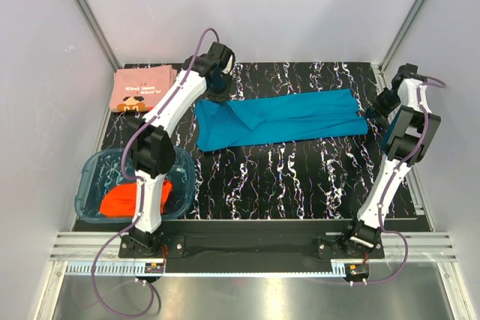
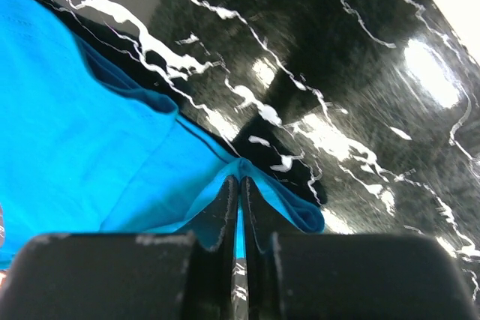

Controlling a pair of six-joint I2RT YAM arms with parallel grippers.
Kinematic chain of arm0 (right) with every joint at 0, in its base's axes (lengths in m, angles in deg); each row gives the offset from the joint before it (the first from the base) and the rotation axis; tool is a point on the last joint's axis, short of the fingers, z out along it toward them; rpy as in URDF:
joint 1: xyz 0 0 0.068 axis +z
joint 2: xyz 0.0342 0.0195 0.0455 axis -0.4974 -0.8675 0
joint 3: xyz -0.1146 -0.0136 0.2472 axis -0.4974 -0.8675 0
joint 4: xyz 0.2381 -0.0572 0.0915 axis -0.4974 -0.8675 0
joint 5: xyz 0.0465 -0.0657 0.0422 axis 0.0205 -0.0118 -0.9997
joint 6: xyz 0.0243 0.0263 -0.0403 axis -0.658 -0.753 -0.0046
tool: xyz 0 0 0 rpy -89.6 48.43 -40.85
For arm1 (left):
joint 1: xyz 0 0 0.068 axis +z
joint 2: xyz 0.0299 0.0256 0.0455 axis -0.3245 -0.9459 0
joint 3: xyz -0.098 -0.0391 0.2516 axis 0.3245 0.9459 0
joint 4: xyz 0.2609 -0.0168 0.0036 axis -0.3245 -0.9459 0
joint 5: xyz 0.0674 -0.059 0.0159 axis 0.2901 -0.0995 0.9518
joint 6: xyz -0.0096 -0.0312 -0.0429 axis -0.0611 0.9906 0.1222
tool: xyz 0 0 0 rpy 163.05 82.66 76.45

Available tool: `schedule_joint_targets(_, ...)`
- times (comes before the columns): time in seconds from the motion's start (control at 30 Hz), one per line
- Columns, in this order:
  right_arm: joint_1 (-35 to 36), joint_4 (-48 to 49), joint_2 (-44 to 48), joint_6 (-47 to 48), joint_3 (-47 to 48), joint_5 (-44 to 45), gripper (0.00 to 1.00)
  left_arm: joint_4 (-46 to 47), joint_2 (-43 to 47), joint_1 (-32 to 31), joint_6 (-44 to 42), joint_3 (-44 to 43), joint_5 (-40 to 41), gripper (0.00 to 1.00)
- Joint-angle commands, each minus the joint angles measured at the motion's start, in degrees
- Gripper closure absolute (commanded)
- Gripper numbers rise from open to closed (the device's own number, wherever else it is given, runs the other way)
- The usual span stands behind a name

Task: Fold and stack the t-shirts
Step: Fold the tshirt

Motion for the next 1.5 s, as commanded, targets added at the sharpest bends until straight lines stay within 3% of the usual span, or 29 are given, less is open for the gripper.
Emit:
schedule_joint_targets(0.0,0.77,-0.78,-1.49,-0.86,3.92,-1.37,0.92,1.34,1.23,0.75,0.76,-0.97,2.09,1.0)
schedule_joint_targets(1.07,2.09,-2.81,-11.25,-3.41,16.84,-4.01,0.86,2.22,-5.71,4.44,0.49,-3.6,3.67,1.0)
schedule_joint_targets(1.2,2.26,-2.46,-12.13,-4.29,17.55,-4.71,0.8,3.18,-6.85,4.44,0.49,-3.95,3.49,1.0)
schedule_joint_targets(1.37,2.35,-2.63,-13.71,-5.26,20.79,-5.76,0.71,5.12,-7.47,4.44,0.93,-5.44,4.63,0.78)
schedule_joint_targets(1.47,2.26,-5.78,-14.41,-4.82,26.41,-5.77,0.62,4.85,-6.6,4.53,1.55,-8.17,7.43,0.48)
